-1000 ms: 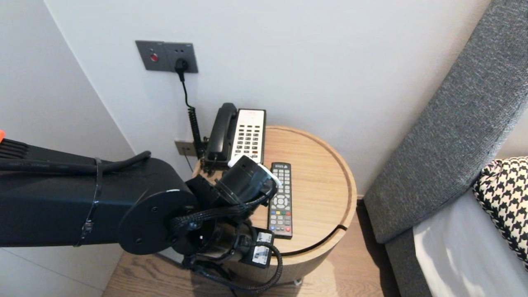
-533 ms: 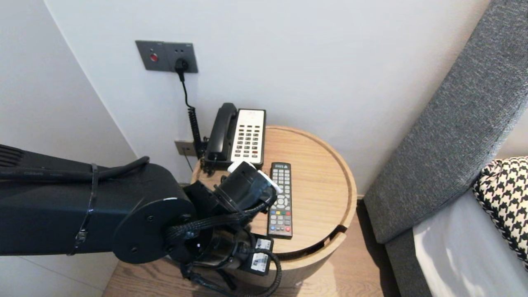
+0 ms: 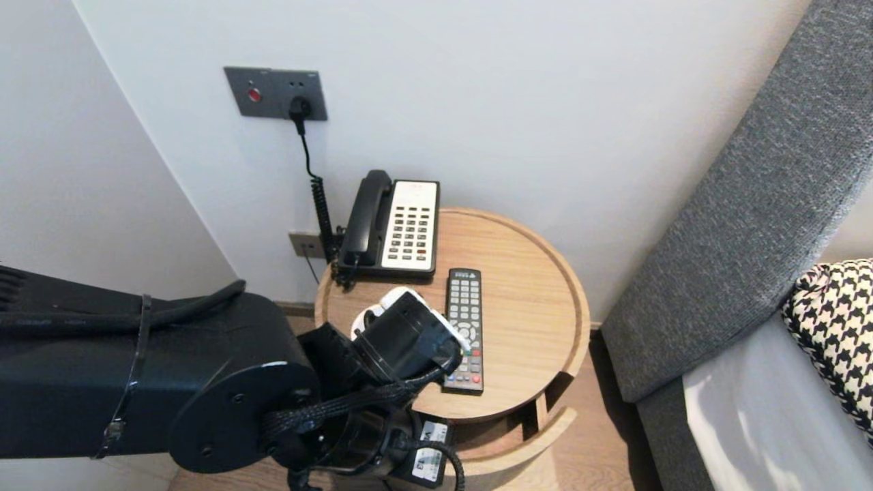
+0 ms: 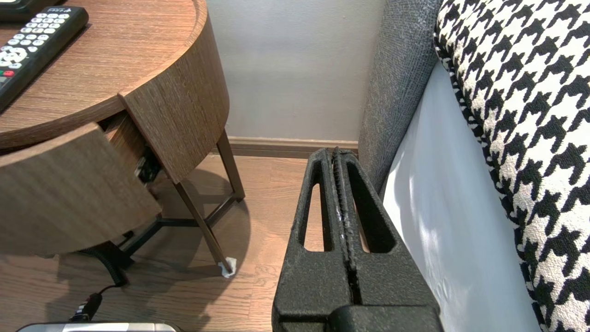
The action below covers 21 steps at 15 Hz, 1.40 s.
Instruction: Open the nightstand drawer
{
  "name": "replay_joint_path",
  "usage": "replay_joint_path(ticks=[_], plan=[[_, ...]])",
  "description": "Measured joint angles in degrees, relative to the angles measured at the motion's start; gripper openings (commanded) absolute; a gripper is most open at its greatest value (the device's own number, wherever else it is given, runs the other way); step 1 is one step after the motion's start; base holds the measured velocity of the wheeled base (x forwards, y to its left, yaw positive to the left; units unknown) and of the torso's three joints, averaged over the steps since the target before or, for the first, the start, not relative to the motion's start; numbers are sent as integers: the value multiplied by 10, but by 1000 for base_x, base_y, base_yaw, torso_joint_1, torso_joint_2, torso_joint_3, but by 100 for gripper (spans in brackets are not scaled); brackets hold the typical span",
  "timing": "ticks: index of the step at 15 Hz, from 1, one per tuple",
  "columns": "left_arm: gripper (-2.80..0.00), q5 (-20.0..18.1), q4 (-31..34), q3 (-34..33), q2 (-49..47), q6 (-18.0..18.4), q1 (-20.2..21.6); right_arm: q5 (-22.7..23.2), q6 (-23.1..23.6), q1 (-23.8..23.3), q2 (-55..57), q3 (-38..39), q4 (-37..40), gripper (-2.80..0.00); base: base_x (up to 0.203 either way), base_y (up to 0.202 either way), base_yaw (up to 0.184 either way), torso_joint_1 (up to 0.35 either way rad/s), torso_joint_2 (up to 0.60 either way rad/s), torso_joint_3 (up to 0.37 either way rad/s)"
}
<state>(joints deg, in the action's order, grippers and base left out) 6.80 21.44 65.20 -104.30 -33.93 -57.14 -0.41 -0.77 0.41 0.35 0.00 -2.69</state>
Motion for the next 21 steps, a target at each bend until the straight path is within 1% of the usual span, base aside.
replay_joint_path(ticks=[3, 8, 10, 13, 17, 21], plan=[[-280, 0, 0, -22, 9, -5, -12, 0, 0, 0, 0, 0, 0, -280, 0, 0, 0, 0, 0, 0], [-280, -5, -11, -79, 26, -25, -33, 0, 0, 0, 0, 0, 0, -280, 0, 0, 0, 0, 0, 0], [-280, -6, -26, -95, 31, -43, -50, 0, 0, 0, 0, 0, 0, -280, 0, 0, 0, 0, 0, 0], [-280, -7, -28, -116, 38, -59, -80, 0, 0, 0, 0, 0, 0, -280, 0, 0, 0, 0, 0, 0], [-280, -9, -29, -140, 47, -71, -106, 0, 0, 0, 0, 0, 0, -280, 0, 0, 0, 0, 0, 0], [-280, -9, -37, -167, 54, -95, -131, 0, 0, 0, 0, 0, 0, -280, 0, 0, 0, 0, 0, 0]])
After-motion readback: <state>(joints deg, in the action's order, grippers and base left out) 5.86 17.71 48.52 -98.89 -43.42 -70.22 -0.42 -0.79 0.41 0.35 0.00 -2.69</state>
